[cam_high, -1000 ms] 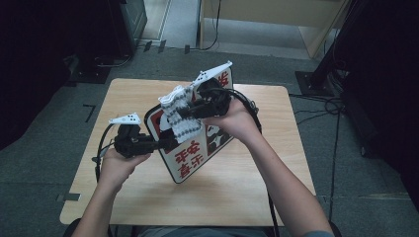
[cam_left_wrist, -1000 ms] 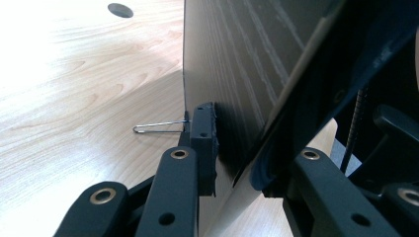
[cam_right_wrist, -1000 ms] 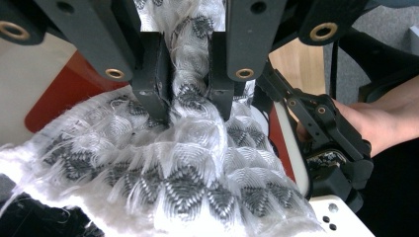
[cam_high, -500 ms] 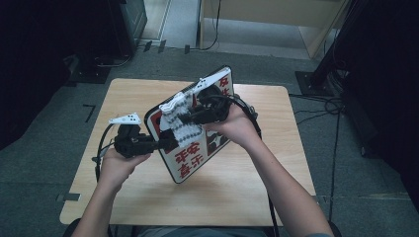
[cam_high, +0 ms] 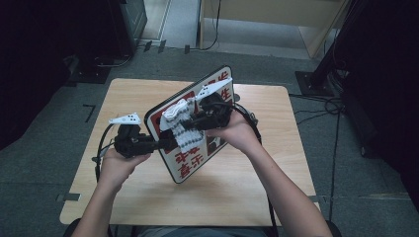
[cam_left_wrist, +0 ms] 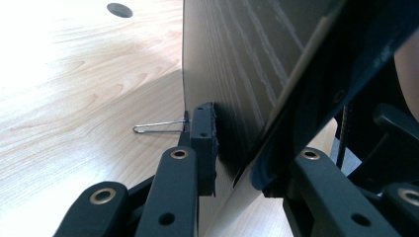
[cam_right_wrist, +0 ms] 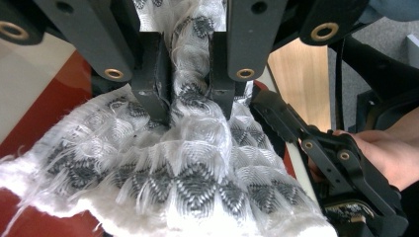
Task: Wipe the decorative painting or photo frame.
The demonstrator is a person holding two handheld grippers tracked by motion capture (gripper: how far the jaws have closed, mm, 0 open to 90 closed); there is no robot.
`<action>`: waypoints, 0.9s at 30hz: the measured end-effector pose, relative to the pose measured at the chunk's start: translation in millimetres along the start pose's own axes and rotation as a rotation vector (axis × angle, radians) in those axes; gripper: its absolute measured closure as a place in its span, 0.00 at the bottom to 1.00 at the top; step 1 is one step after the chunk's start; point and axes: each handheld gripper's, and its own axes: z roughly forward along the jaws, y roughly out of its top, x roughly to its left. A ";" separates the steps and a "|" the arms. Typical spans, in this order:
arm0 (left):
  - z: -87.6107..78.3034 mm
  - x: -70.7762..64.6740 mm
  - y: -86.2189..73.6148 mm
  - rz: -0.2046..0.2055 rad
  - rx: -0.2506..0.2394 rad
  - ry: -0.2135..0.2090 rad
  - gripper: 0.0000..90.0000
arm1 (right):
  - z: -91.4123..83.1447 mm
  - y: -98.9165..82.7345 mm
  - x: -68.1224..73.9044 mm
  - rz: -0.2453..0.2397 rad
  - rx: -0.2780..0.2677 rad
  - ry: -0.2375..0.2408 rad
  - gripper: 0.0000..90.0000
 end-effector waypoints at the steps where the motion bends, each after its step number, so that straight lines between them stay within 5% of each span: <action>1: 0.1 -0.2 0.0 -0.003 -0.001 0.000 0.83 | 0.8 -1.5 -0.3 0.001 -0.001 0.002 0.83; 27: -0.1 -0.1 0.0 -0.001 0.002 0.000 0.83 | 13.0 -30.1 -5.6 0.017 -0.011 0.022 0.82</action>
